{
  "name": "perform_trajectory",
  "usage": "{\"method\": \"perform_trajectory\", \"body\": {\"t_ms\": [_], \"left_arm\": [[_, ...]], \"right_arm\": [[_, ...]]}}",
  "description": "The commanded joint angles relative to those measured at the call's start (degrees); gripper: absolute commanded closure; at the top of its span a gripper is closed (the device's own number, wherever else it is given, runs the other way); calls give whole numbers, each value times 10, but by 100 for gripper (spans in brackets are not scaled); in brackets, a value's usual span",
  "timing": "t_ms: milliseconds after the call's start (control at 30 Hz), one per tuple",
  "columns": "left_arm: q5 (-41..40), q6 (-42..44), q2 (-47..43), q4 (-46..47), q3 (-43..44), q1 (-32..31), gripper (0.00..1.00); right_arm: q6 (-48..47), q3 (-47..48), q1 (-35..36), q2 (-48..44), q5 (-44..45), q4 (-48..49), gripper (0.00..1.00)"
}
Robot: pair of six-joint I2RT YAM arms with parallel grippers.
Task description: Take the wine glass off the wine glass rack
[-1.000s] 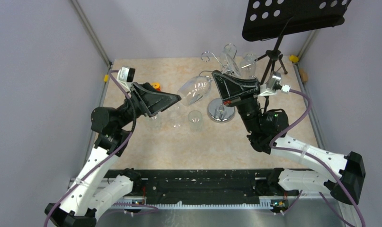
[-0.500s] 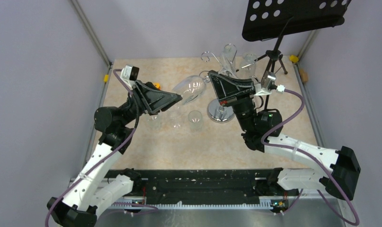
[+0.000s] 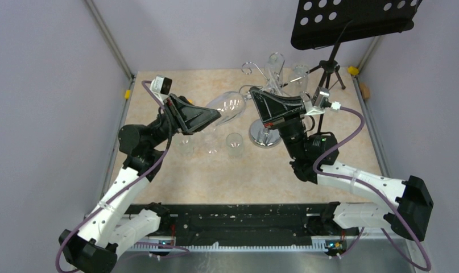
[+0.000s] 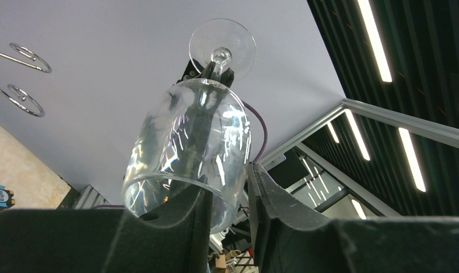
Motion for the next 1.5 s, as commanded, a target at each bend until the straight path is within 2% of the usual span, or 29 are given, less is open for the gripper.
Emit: {"method": "perform_trajectory", "body": {"t_ms": [0,67,167,233,367,567,700,867,933,1033,1267,1467], "left_arm": [[-18,12,2,54,16,-1,82],[-19,24,1,47,20,-1,98],[-25,55,-3,22,28,-1,100],[-35,87,-9,-11,37,-1,100],[-72,197,-22,-119,76,0,100],[-171,347,-31,-282,155,1,100],[-281,458,-37,-394,214,1,100],[-485,593,-42,-543,258,1,100],[-582,637,-36,-596,269,1,100],[-678,681,-1,-708,306,1,100],[-717,725,93,-859,386,14,100],[-625,744,155,-926,408,58,100]], "right_arm": [[29,-5,1,-8,-38,-5,100],[29,-7,1,-14,-38,-14,100],[26,-6,1,-27,-40,-39,97],[19,-4,1,-41,-41,-62,84],[-3,3,1,-67,-39,-124,47],[-25,-4,1,-106,-49,-188,26],[-44,-4,2,-133,-58,-236,25],[-66,20,1,-164,-48,-336,26],[-76,47,1,-167,-46,-414,28],[-99,96,2,-166,-34,-516,28],[-193,181,1,-159,-6,-687,28],[-230,219,1,-166,43,-783,28]]}}
